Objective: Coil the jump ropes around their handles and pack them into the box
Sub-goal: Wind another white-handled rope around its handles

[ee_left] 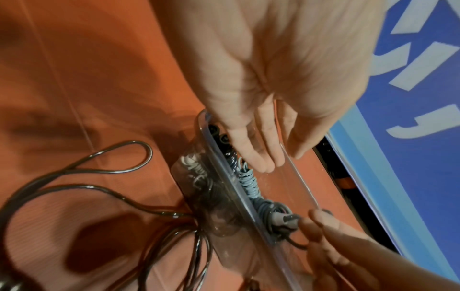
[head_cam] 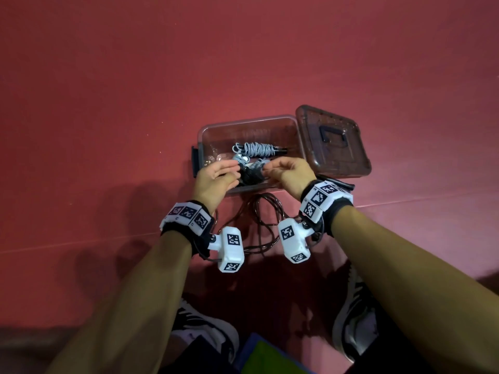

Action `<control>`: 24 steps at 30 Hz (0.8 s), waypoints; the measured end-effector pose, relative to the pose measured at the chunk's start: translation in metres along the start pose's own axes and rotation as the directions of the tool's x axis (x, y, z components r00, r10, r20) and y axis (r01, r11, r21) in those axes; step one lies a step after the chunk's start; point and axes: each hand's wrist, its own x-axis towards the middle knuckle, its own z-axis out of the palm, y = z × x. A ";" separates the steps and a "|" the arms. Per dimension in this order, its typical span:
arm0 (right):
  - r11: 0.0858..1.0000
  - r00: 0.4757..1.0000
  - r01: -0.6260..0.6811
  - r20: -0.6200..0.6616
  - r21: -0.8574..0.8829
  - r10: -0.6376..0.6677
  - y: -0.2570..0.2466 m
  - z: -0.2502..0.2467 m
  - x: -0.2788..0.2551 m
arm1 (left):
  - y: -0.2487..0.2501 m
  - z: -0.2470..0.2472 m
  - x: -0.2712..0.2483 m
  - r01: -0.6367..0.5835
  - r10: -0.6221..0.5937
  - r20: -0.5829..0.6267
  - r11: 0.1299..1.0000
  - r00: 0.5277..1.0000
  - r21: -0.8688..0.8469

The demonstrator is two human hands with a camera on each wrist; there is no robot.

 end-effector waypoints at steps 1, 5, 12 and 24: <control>1.000 1.000 0.003 -0.010 -0.026 -0.003 0.002 -0.004 -0.003 | -0.002 0.002 -0.003 0.006 -0.007 0.016 1.000 1.000 0.013; 0.995 0.999 -0.026 -0.048 -0.093 0.022 0.017 -0.022 -0.012 | -0.015 0.019 -0.014 0.032 -0.041 0.101 0.995 0.994 0.095; 0.973 0.985 -0.134 -0.137 -0.189 0.109 0.056 -0.053 -0.019 | -0.043 0.054 -0.023 0.100 -0.167 0.232 0.956 0.958 0.276; 0.905 0.957 -0.277 -0.176 -0.322 0.230 0.097 -0.071 -0.004 | -0.089 0.094 -0.001 0.081 -0.269 0.281 0.839 0.921 0.539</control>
